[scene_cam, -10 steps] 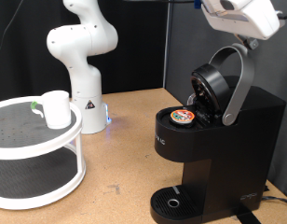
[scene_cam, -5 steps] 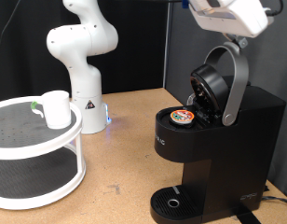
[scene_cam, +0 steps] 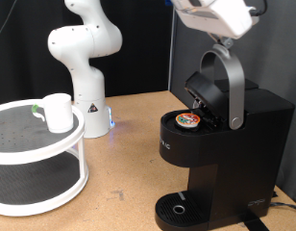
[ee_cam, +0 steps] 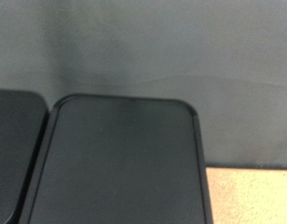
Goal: Make a cup of coffee with the keurig machine
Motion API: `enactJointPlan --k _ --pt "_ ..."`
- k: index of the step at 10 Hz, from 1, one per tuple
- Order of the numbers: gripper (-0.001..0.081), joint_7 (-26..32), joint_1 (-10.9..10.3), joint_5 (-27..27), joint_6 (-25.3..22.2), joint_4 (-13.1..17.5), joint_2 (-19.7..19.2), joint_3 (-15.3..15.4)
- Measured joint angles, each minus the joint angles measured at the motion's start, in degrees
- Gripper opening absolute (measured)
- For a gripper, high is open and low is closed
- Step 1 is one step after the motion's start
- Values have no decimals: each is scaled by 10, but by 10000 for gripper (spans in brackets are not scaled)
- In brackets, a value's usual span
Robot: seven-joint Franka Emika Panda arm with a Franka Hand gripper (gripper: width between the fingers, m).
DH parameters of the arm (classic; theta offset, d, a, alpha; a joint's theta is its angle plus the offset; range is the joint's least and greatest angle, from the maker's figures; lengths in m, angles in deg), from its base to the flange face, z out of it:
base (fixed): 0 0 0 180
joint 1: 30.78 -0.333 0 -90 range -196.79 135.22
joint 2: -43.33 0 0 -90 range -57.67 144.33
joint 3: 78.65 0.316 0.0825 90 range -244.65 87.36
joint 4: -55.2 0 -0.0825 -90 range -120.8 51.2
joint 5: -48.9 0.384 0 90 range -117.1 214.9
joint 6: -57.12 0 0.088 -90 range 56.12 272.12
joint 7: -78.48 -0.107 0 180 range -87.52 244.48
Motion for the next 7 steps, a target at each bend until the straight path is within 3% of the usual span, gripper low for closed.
enactJointPlan --k 7 --pt "0 8 37 -91 -23 -19 6 -20"
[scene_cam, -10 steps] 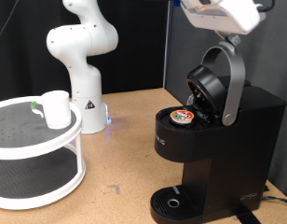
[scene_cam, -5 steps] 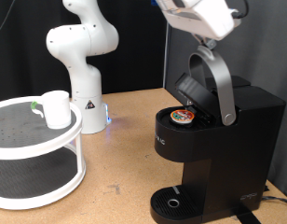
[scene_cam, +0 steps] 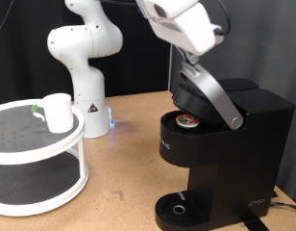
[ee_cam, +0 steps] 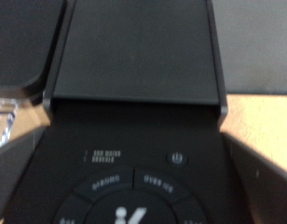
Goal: Make a cup of coffee with the keurig machine
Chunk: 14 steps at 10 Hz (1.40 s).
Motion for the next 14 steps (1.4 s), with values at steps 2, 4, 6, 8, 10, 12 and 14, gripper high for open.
enactJointPlan --k 2,4,6,8,10,12,14 --pt "0 0 7 -21 0 -6 -1 -1" --pt "0 0 13 -45 -3 -10 -4 -2" --pt "0 0 22 -71 -2 -23 -13 -5" --pt "0 0 27 -89 16 -39 -28 -8" --pt "0 -2 29 -93 51 -57 -47 -9" --pt "0 -1 30 -90 75 -63 -64 -9" --pt "0 0 30 -87 76 -63 -64 -9"
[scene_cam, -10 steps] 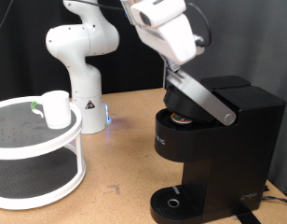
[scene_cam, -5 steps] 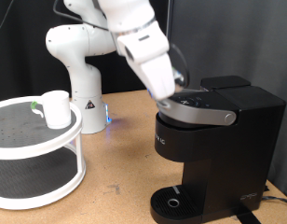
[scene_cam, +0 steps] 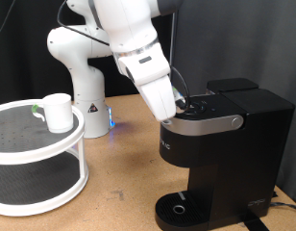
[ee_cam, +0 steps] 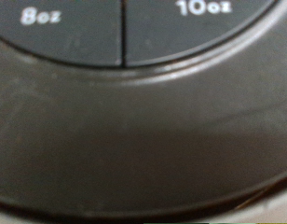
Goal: Make a cup of coffee with the keurig machine
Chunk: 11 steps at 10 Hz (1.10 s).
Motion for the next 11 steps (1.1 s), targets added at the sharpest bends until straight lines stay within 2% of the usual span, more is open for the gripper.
enactJointPlan --k 3,7,11 --pt "0 24 1 14 0 -2 1 -2" --pt "0 110 3 75 0 -25 18 -18" --pt "0 125 4 161 0 -33 58 -37"
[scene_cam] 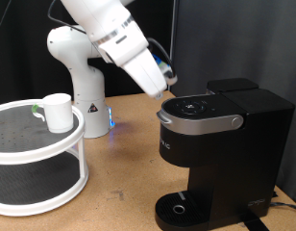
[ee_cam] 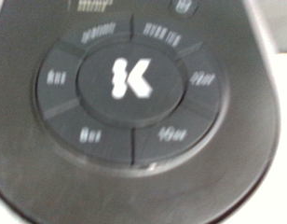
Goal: Make a cup of coffee with the keurig machine
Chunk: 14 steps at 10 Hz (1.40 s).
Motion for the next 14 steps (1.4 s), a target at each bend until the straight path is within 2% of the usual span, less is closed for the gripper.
enactJointPlan --k 2,3,5,6,7,10,12,13,14 --pt "0 0 0 7 -51 15 16 -12" --pt "0 -2 0 6 -42 12 15 -11" --pt "0 7 -1 49 45 -20 27 -5" --pt "0 30 -1 78 60 -40 42 -9" --pt "0 48 1 94 55 -58 61 -18" --pt "0 52 23 53 -42 -79 102 -49" --pt "0 52 37 45 -60 -99 134 -60" --pt "0 52 37 45 -59 -99 132 -60" --pt "0 50 37 45 -89 -96 130 -64"
